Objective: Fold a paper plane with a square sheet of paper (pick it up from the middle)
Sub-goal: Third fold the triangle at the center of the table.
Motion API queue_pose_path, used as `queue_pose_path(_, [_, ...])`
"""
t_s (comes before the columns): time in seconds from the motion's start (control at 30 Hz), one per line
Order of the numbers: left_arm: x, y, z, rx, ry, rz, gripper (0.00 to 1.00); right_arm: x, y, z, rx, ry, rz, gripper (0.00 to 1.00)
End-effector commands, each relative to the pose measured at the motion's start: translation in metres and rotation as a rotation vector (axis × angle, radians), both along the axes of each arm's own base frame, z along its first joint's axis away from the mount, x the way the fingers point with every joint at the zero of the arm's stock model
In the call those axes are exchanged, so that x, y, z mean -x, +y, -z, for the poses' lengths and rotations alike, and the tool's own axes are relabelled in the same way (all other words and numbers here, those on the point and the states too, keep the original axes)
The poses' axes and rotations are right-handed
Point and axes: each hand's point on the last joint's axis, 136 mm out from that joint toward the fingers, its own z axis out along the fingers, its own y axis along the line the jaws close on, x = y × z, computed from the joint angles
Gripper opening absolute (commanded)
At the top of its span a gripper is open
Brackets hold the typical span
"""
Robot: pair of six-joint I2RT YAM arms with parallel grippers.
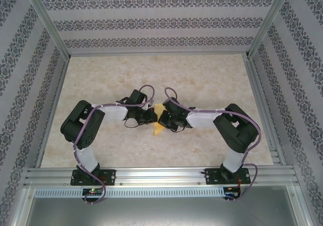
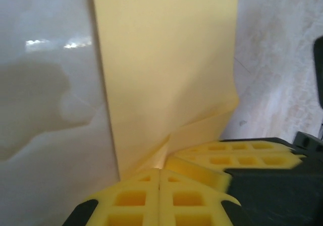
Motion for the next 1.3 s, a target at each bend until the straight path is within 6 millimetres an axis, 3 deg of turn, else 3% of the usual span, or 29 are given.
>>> queue_pose_path(0.0, [0.004, 0.002, 0.013, -0.055, 0.002, 0.024, 0.02, 0.007, -0.012, 0.008, 0.037, -0.002, -0.013, 0.04])
queue_pose_path(0.33, [0.01, 0.015, 0.029, -0.152, 0.018, 0.025, 0.0, 0.0, -0.001, -0.037, -0.075, -0.174, -0.104, 0.05])
queue_pose_path(0.67, [0.011, 0.023, 0.039, -0.22, 0.021, 0.004, 0.0, 0.004, -0.013, -0.015, -0.053, -0.16, -0.111, 0.04])
queue_pose_path(0.93, [0.016, 0.038, 0.049, -0.325, 0.02, 0.009, 0.0, 0.006, -0.024, 0.015, -0.03, -0.09, -0.08, 0.03])
queue_pose_path(1.07, [0.016, 0.046, 0.05, -0.375, 0.008, 0.009, 0.0, 0.003, -0.027, 0.007, -0.033, -0.119, -0.067, 0.03])
queue_pose_path(1.2, [0.017, 0.045, 0.049, -0.39, 0.001, 0.024, 0.0, -0.003, -0.015, -0.016, -0.06, -0.18, -0.111, 0.02])
queue_pose_path(1.27, [0.017, 0.045, 0.05, -0.398, -0.001, 0.027, 0.0, -0.003, -0.01, -0.018, -0.057, -0.185, -0.133, 0.03])
